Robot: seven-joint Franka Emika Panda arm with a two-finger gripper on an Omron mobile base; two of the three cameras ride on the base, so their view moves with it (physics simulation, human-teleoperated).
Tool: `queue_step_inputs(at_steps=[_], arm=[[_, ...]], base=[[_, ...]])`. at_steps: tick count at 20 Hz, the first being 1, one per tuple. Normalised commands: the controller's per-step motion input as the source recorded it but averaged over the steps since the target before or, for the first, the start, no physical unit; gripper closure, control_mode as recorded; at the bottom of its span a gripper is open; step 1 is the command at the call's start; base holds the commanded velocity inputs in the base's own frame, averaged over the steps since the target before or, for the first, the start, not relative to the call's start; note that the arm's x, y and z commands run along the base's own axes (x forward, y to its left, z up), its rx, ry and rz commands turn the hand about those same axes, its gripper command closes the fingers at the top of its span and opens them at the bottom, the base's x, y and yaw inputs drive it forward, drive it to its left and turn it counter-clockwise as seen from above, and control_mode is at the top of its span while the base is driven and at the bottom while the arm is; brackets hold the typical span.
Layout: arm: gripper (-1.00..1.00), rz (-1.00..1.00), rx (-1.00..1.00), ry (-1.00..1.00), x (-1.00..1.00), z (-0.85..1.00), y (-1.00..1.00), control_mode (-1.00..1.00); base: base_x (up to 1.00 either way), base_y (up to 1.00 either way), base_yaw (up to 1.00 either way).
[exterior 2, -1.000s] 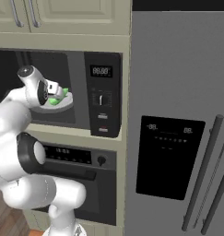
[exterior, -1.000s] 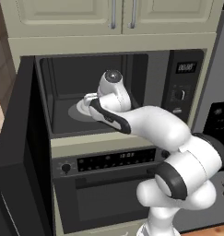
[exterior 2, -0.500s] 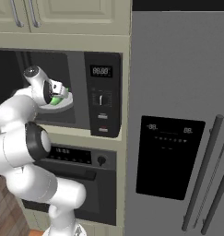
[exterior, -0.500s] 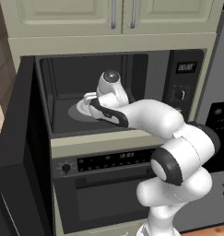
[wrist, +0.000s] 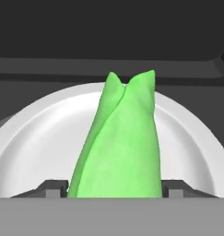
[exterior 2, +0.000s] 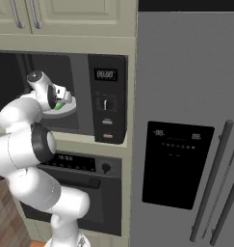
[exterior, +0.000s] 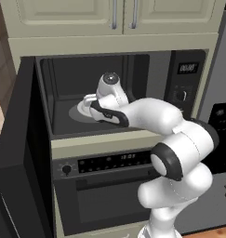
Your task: Pick the corn from the microwave and place it on plate located on the counter.
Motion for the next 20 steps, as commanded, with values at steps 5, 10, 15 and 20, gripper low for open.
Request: queue_step_inputs(at_steps=[5,10,15,20], arm=[[1.00,0.00,0.00,0.00,-0.09,0.03,0.00,-1.00],[1.00,0.00,0.00,0.01,-0.71,0.47,0.00,-1.00],[1.00,0.00,0.00,0.01,-0.99,0.38,-0.02,-1.00],[1.00,0.00,0.00,0.01,-0.99,0.34,-0.17,-1.00]], base=[[0.00,0.00,0.00],[0.00,0.00,0.00],[0.00,0.00,0.00],[0.00,0.00,0.00]])
